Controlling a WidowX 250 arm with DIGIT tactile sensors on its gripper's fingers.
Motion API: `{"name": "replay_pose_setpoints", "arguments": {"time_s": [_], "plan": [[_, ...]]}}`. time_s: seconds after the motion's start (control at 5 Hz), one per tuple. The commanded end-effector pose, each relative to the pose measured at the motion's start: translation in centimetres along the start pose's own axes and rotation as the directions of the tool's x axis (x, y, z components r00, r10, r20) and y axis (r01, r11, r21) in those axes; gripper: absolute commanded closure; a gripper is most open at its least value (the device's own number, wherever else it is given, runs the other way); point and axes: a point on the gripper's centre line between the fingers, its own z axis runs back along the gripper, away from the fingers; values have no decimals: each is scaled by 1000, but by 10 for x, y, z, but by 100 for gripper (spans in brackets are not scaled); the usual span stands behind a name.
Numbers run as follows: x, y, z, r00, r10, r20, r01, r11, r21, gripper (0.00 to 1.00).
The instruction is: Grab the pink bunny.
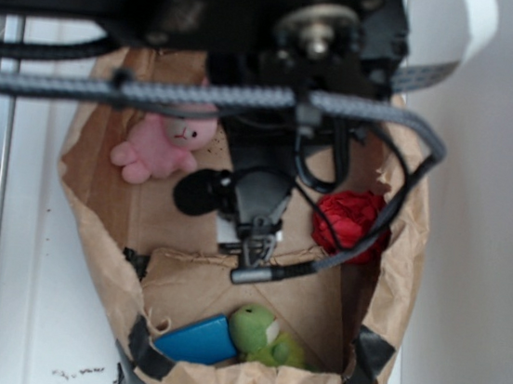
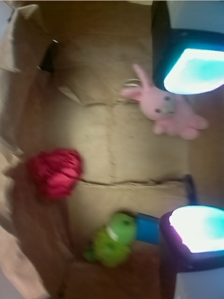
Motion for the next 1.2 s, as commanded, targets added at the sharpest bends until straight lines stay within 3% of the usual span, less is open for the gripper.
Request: {"name": "replay_pose_setpoints", "arguments": {"time_s": [0.0,0.8,1.0], "plan": [[0,19,-9,998,-18,55,15,998,55,0],[-18,46,-30,1000,31,2,-31,994,105,0],[-41,49,-37,999,53,-6,-52,995,85,0]]}}
